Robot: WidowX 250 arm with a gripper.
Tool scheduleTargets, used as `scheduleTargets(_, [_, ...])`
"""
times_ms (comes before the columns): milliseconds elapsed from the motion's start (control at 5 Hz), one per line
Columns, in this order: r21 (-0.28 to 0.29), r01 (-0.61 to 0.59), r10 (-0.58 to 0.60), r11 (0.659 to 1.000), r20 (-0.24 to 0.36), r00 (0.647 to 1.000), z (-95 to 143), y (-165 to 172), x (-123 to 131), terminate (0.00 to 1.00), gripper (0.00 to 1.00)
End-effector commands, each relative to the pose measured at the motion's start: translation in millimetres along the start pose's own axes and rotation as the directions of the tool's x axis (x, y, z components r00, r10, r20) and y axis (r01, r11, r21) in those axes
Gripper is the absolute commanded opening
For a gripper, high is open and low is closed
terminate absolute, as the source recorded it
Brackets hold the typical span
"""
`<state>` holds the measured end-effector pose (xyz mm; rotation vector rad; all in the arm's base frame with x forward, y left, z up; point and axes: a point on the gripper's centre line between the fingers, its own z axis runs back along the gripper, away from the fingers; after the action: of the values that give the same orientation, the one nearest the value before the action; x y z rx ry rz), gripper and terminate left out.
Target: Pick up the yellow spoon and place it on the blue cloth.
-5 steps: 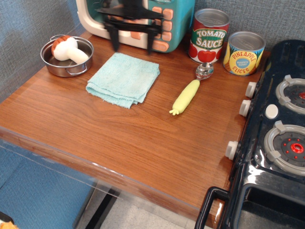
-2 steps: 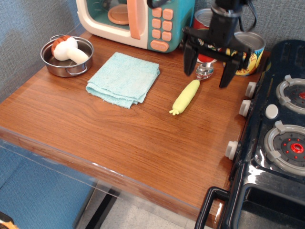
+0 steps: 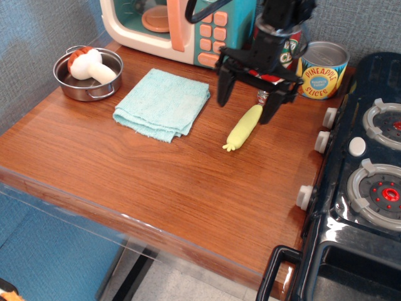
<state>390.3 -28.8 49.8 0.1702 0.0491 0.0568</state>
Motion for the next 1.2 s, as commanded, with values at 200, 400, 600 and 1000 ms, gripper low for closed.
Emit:
scheduleTargets(200, [-0.056, -0.028, 0.025, 0.998, -0.051, 0.998, -32.1, -3.5, 6.5, 0.0, 1.0])
scheduleTargets(400, [-0.073, -0.009, 0.007, 0.997, -0.019, 1.0, -28.5, -2.0, 11.1, 0.0, 0.0])
scheduleTargets(600, [-0.087, -0.013, 0.018, 0.996, 0.056, 0.998, -8.7, 16.6, 19.0, 0.0, 0.0])
scheduleTargets(1000, [-0.109, -0.034, 0.048, 0.993, 0.128, 0.991, 10.8, 84.7, 19.6, 0.0, 0.0])
